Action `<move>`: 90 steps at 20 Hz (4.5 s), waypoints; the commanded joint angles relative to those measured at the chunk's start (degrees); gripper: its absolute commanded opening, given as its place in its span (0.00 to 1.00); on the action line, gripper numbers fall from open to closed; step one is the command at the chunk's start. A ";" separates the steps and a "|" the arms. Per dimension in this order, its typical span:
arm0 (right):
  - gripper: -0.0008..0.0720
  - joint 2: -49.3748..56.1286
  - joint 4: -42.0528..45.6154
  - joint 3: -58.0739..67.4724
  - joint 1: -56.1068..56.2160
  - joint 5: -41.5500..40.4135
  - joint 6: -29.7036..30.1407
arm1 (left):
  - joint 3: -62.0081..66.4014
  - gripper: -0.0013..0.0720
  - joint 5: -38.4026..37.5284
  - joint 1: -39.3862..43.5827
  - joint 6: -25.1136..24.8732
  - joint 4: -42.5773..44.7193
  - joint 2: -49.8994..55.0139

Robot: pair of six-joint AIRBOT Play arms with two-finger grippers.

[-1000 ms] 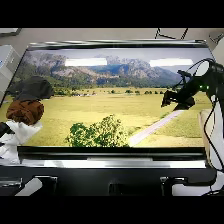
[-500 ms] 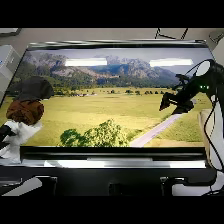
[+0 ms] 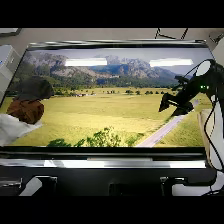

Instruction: Fold the clothes and pants, and hang the long-sleeved shirts on hangers.

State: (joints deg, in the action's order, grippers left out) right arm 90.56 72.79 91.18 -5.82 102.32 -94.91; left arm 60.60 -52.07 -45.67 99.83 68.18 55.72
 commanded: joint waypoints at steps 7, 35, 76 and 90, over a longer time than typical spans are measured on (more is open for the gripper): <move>0.92 0.02 -0.15 0.00 -0.04 -1.53 2.43 | 10.80 0.04 19.65 44.41 8.22 -5.22 -21.73; 0.97 -8.13 0.61 -17.38 -0.04 -15.34 5.53 | 4.61 1.00 -24.57 52.96 -10.75 -7.63 21.86; 0.07 -30.77 9.79 18.10 7.04 -41.70 7.08 | 41.64 0.05 3.72 46.75 -26.38 -24.46 -0.96; 0.07 -32.39 7.28 17.51 7.04 -21.11 4.11 | 38.21 0.05 -0.15 46.90 -24.00 -25.14 2.56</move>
State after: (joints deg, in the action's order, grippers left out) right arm 53.28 80.16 109.08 1.21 71.18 -90.48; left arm 100.90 -47.64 1.21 75.72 42.98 53.12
